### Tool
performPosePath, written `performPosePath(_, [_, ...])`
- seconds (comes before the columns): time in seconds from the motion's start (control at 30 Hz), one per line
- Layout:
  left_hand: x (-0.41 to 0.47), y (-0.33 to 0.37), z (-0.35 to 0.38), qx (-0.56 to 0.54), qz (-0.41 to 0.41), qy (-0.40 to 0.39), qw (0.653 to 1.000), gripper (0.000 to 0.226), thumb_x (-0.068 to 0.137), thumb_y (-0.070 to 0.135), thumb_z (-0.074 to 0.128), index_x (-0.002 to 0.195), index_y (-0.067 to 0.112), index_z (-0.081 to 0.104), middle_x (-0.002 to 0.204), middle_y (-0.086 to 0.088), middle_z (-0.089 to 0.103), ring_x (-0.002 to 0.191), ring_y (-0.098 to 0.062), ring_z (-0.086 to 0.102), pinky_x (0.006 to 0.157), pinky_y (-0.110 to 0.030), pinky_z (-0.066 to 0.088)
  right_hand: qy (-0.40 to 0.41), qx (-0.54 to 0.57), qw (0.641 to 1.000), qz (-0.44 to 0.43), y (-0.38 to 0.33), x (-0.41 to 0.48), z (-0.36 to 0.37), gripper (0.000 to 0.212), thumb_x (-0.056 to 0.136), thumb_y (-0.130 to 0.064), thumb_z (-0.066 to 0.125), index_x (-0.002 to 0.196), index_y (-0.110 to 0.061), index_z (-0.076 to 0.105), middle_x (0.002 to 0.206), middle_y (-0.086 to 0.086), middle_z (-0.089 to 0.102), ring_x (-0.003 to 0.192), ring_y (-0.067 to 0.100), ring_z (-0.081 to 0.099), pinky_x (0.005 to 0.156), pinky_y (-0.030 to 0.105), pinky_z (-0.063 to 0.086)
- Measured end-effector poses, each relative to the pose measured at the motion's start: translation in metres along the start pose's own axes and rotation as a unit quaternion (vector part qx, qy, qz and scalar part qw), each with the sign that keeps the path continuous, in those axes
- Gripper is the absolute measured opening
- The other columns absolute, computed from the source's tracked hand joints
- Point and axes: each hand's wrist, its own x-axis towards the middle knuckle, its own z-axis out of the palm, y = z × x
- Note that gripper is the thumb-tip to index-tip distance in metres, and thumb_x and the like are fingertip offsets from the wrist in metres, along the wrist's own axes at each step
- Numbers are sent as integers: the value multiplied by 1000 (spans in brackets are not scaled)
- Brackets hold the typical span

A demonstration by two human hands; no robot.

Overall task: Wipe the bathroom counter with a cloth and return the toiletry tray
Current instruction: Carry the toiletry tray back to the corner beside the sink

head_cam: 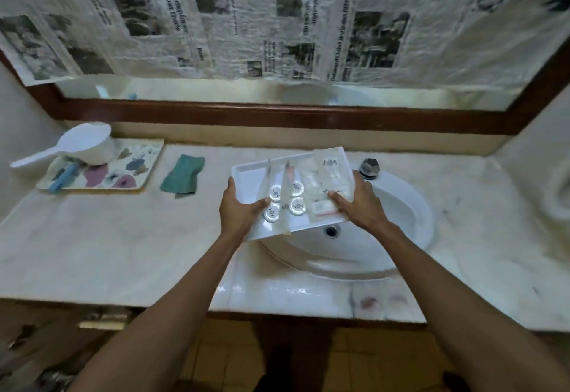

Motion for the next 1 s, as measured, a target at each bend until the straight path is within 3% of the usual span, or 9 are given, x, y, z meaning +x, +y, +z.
performPosePath(0.23, [13,74,134,26,65,-96,993,111,70,34,91,158,13,27,155,-8,42,142,-25,41,113,-35,36,102,7,989,108,95,0,-89,78,84,-66,58,144,-25,29,128,13,51,112,34,57,89,41,46])
performPosePath(0.33, [17,102,185,29,88,-135,987,89,63,31,94,139,16,49,124,-3,59,117,-24,59,93,-30,48,126,-1,981,145,127,8,-123,75,83,-65,58,142,-26,32,126,12,51,112,33,57,88,40,46])
performPosePath(0.43, [23,118,232,42,107,-161,980,83,55,41,92,126,20,53,113,0,63,106,-24,63,87,-38,55,153,-2,971,182,153,11,-151,72,85,-63,59,141,-24,35,123,12,51,110,34,58,88,40,45])
performPosePath(0.53, [25,136,274,62,100,-196,974,68,64,34,90,119,20,52,102,4,56,97,-20,56,65,-7,44,166,-1,964,210,174,15,-176,69,88,-58,58,143,-22,35,125,13,48,110,37,57,91,40,44])
performPosePath(0.57, [26,140,287,67,91,-209,971,67,65,33,89,118,20,50,103,3,57,96,-19,56,63,-6,42,167,-3,962,218,182,19,-184,68,89,-56,58,143,-20,35,126,14,48,110,38,57,92,41,44])
performPosePath(0.7, [36,146,341,81,82,-224,968,82,60,39,90,129,18,50,121,-5,60,108,-26,60,88,-38,53,169,-16,957,236,217,39,-207,67,93,-53,55,145,-16,34,130,17,45,113,40,56,93,42,44])
performPosePath(0.83, [51,151,397,90,73,-231,966,68,69,39,87,123,17,53,110,0,63,102,-24,63,78,-30,46,160,-11,955,248,266,75,-222,68,95,-49,53,148,-11,31,136,20,42,122,38,51,99,40,41])
performPosePath(0.93, [65,154,441,88,50,-234,967,71,77,39,83,136,16,51,122,-6,66,110,-29,64,91,-39,53,148,-13,955,255,306,110,-231,68,96,-46,52,147,-8,31,136,21,41,129,37,43,104,40,37])
performPosePath(1.0, [72,155,471,84,34,-234,968,73,80,36,81,142,16,47,127,-6,64,114,-28,63,94,-36,51,138,-12,954,267,331,133,-237,65,96,-45,53,145,-5,34,135,22,43,129,38,42,104,41,37])
